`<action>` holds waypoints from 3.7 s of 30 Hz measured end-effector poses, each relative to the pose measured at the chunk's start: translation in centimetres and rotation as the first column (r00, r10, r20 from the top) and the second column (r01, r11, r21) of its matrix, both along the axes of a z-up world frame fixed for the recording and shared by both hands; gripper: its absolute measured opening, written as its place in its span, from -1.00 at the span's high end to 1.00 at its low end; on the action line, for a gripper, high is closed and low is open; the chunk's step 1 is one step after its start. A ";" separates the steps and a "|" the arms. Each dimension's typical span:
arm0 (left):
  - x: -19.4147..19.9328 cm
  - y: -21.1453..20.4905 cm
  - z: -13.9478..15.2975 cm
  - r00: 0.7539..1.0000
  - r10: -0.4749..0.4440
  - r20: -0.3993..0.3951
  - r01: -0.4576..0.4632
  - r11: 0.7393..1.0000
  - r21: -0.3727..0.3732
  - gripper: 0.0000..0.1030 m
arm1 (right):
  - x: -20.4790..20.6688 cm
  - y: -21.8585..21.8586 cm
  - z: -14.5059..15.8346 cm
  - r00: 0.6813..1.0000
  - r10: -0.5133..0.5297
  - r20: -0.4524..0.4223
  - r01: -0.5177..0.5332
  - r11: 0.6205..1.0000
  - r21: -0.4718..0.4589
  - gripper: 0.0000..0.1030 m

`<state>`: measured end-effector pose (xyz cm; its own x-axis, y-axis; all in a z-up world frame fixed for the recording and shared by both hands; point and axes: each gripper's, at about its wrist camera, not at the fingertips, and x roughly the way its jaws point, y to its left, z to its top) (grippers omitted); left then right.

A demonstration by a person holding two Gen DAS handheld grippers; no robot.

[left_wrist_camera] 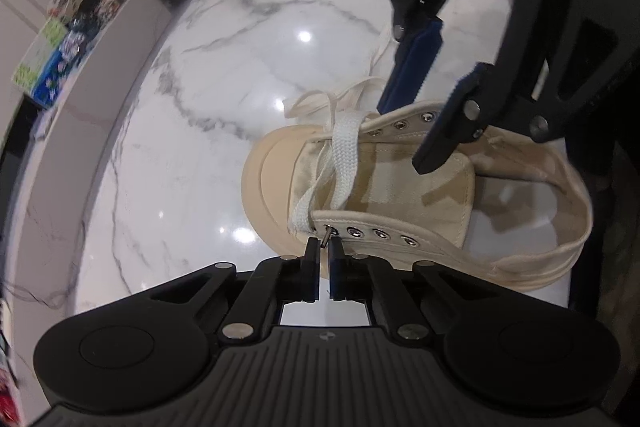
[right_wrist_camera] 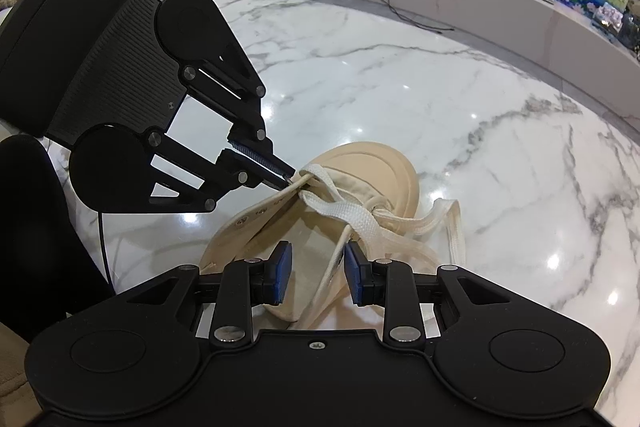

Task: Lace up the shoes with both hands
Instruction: 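Grasp the lace tip at the eyelet and pull it through with the left gripper, then pull the white lace out long and away from the sneaker with the left gripper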

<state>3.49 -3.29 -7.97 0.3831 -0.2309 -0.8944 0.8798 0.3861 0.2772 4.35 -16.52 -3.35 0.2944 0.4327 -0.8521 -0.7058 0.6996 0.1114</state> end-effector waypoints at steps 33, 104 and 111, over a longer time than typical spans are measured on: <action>-7.1 9.4 16.1 0.856 0.382 0.349 -0.402 0.916 -0.017 0.96 | -0.6 -1.2 -0.2 0.972 -0.227 -0.061 0.230 0.973 0.032 0.68; -2.7 19.6 -2.9 0.011 0.894 -0.447 -0.997 0.042 0.061 0.66 | -1.5 -0.3 -1.1 0.986 -0.167 -0.010 0.168 0.986 0.019 0.43; -1.7 19.9 -2.7 -0.105 0.878 -0.467 -0.994 -0.091 0.054 0.65 | -1.8 -0.6 -1.1 0.985 -0.170 0.009 0.170 0.985 0.008 0.41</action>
<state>1.81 16.63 -10.68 0.1846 -0.0628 -0.9808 -0.4752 0.8678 -0.1450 2.55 -17.07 -4.46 0.3720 0.3818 -0.8461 -0.5778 0.8086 0.1108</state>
